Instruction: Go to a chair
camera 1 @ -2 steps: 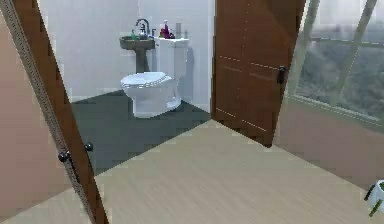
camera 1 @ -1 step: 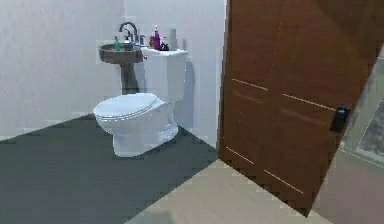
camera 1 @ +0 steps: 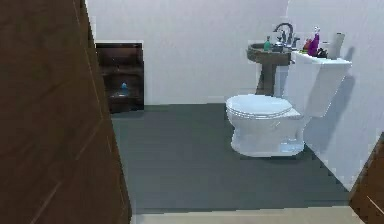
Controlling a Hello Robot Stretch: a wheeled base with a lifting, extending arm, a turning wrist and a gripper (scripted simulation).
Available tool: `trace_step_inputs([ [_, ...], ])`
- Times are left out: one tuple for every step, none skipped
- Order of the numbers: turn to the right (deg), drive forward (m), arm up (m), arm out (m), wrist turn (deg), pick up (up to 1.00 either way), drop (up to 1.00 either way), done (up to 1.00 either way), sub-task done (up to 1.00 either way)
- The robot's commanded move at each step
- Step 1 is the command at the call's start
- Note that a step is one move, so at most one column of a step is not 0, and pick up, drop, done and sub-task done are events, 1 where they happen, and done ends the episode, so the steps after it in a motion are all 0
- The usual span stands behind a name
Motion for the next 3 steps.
trace_step_inputs([
  [0.0, 1.0, 0.0, 0.0, 0.0, 0.0, 0.0, 0.0, 0.0],
  [-6.0, 0.0, 0.0, 0.0, 0.0, 0.0, 0.0, 0.0, 0.0],
  [0.0, 0.3, 0.0, 0.0, 0.0, 0.0, 0.0, 0.0, 0.0],
])
